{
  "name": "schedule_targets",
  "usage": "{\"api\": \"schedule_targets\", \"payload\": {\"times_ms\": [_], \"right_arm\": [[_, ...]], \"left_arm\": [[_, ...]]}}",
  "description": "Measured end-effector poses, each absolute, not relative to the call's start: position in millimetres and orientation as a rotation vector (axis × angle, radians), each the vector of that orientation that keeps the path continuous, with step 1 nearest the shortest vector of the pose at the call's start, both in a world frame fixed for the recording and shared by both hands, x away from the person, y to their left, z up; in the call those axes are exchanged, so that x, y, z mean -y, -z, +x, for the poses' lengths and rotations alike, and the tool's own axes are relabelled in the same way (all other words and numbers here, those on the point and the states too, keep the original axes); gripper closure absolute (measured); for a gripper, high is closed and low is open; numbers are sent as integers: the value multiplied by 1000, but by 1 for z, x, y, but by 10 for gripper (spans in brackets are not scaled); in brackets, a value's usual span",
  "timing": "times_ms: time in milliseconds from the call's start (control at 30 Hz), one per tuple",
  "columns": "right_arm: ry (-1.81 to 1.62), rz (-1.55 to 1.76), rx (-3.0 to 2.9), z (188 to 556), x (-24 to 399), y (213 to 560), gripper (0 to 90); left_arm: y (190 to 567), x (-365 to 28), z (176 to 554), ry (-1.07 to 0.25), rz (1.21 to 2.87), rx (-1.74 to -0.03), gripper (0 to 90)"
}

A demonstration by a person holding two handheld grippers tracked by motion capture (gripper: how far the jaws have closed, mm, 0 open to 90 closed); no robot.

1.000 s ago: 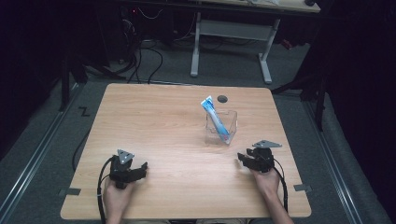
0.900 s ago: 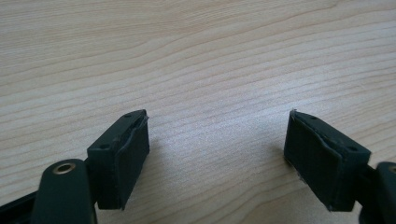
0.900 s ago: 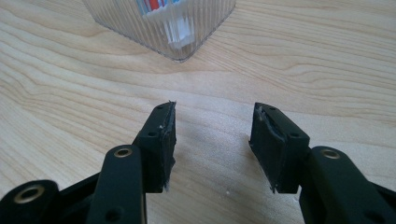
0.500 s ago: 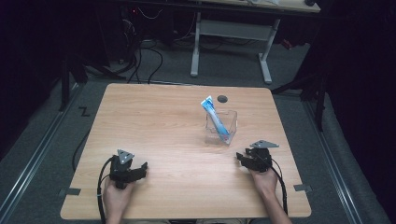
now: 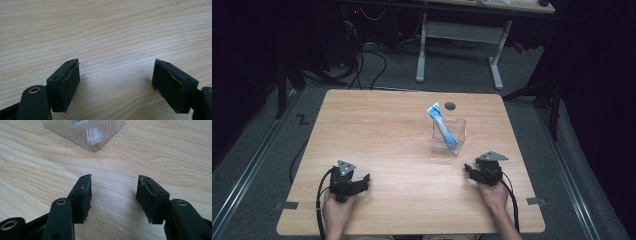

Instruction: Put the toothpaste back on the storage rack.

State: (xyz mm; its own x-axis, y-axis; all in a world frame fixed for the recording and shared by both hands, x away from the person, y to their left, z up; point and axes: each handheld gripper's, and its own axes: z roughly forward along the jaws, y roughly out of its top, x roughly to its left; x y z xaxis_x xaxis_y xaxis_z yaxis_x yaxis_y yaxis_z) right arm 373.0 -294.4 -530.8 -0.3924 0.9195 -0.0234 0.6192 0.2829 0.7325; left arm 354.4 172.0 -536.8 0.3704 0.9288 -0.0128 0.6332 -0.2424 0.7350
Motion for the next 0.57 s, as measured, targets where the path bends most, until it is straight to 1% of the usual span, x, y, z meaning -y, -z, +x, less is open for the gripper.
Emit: {"api": "schedule_targets", "payload": {"times_ms": [567], "right_arm": [[-898,1393,-2102,372,294,531,437]], "left_arm": [[537,-172,354,-575,1974,-1346,224]]}}
